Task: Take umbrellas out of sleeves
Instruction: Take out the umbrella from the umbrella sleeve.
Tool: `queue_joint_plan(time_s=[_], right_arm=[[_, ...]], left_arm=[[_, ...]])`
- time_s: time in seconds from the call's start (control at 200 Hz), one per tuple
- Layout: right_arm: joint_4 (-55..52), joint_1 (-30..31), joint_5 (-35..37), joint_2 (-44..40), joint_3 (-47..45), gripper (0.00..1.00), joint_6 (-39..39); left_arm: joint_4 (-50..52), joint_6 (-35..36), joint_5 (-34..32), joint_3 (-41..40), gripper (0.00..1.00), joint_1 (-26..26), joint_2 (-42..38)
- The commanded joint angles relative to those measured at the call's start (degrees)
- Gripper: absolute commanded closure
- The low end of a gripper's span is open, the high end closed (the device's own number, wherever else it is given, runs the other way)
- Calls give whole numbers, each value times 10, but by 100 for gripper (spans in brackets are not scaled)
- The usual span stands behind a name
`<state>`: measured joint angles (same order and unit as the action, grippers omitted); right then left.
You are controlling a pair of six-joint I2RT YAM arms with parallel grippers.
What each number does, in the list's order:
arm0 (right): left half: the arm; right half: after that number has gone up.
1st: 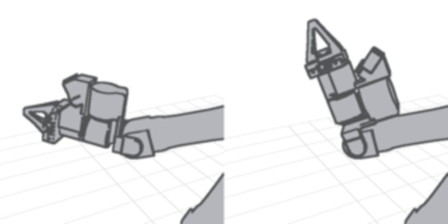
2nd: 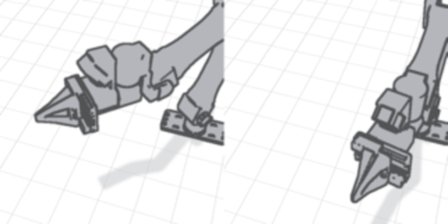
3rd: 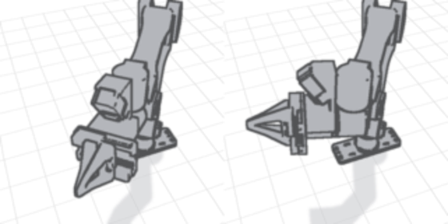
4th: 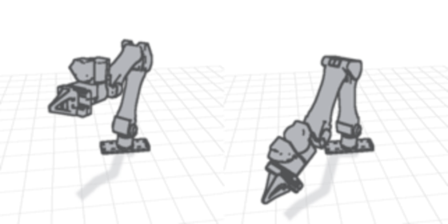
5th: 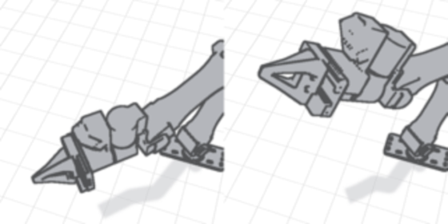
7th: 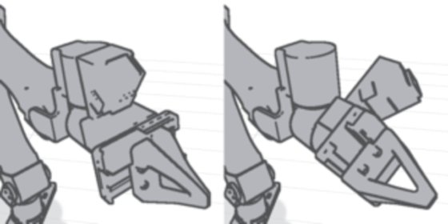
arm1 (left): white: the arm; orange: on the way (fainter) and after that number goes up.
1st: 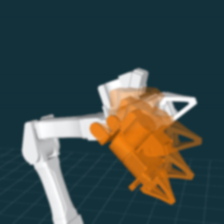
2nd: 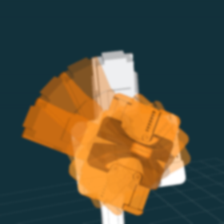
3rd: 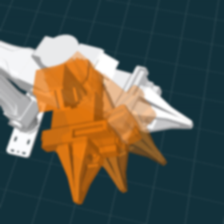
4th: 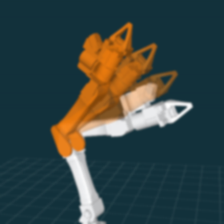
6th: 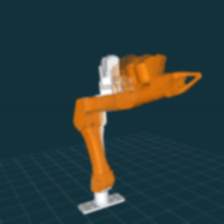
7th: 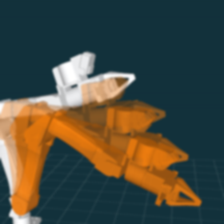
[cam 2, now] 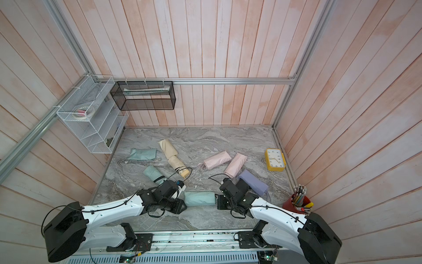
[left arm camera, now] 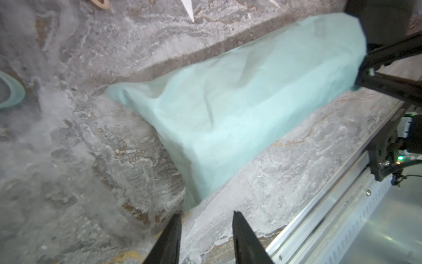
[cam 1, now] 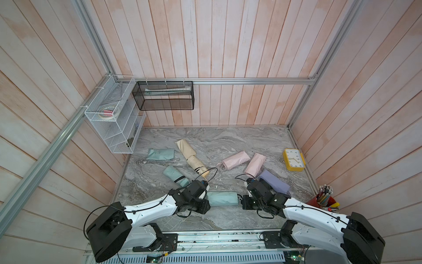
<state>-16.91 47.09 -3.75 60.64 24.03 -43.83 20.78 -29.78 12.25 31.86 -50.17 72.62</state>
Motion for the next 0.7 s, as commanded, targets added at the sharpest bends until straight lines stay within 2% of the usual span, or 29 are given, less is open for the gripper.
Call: queue_joint_plan(time_s=[0.0,0.105,0.47,0.58,0.695], right_arm=[[8,-3,-11,8,8,100,10],[8,-3,-14,13,10,100,14],[17,-2,-20,23,9,100,14],[18,-2,-21,21,8,100,12],[19,-2,-21,17,5,100,9]], left_arm=[[7,-1,-42,4,60,-3,11],[12,-5,-64,8,61,-3,18],[-15,29,-29,19,62,-3,55],[-15,31,-33,23,67,-3,67],[-18,32,-35,24,77,-3,72]])
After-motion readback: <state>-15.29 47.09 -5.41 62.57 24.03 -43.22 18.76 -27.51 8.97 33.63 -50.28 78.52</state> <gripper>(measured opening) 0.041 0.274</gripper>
